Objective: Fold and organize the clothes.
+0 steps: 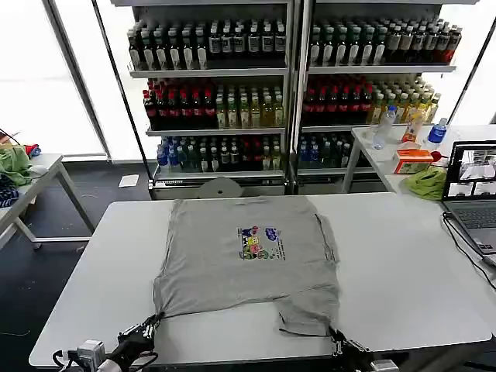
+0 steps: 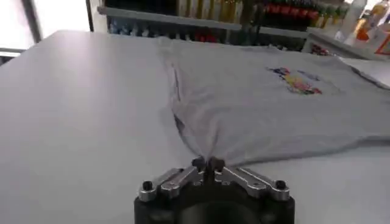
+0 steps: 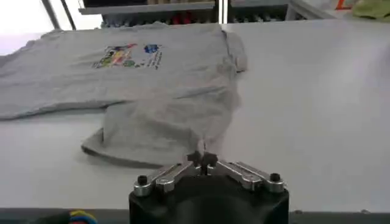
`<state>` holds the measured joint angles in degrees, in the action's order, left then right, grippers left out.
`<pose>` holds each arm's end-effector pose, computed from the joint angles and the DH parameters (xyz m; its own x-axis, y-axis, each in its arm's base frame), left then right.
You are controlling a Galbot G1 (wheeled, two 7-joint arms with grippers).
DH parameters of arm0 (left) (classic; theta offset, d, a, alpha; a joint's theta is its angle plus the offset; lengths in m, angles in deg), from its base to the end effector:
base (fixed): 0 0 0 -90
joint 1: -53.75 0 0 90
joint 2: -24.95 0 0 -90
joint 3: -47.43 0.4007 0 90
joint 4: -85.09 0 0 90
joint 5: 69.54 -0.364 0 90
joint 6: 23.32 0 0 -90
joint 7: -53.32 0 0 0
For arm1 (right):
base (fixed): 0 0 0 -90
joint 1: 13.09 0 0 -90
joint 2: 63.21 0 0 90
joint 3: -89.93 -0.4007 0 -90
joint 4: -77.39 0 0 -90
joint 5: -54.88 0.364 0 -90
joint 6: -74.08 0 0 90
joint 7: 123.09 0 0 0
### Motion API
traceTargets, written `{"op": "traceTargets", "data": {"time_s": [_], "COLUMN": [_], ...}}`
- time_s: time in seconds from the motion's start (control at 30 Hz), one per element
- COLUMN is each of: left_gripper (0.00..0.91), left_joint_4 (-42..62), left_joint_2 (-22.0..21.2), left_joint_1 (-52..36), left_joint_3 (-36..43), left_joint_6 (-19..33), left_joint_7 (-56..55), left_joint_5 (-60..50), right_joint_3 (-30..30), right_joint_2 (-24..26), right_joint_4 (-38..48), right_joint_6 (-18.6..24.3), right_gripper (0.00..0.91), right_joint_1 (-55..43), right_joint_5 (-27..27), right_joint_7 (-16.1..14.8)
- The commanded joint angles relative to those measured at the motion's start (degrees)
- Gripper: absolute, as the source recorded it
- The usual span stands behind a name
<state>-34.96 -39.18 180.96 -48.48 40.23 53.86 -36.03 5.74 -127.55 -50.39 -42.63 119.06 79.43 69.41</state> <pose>0.1393 0.1245 -0.3348 -0.8109 0.1956 0.5515 0.1246 0.9786 -0.1639 0.0962 -0.0507 -0.3202 -0.7950 -0.1412 0.5900 -0.1442 0.9886 0.0422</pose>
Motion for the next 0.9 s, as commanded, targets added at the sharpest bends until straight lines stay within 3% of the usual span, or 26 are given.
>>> {"op": "traceTargets", "data": {"time_s": [0.03, 0.27, 0.6, 0.9], "left_gripper": [0.000, 0.000, 0.000, 0.010], "left_joint_4": [-0.4, -3.7, -9.8, -12.3], "left_joint_2": [-0.3, -1.3, -5.0, -4.3], "left_joint_1": [0.3, 3.6, 8.9, 11.1], "left_joint_3": [0.0, -1.9, -7.6, -12.8], "left_joint_6": [0.1, -0.6, -4.2, -6.6], "left_joint_7": [0.0, -0.3, 0.2, 1.1], "left_joint_5": [0.1, 0.1, 0.0, 0.2], "right_joint_3": [0.0, 0.1, 1.3, 3.3], "right_joint_2": [0.6, 2.0, 3.6, 2.6], "right_joint_4": [-1.5, -5.3, -9.8, -10.9], "right_joint_6": [4.1, 6.5, 12.3, 13.7], "right_gripper": [0.000, 0.000, 0.000, 0.000], "right_joint_1": [2.3, 7.6, 14.0, 13.9], "right_joint_5": [-0.8, -2.3, -9.3, -9.3], "right_joint_7": [-2.1, -4.5, -8.7, -9.1]}}
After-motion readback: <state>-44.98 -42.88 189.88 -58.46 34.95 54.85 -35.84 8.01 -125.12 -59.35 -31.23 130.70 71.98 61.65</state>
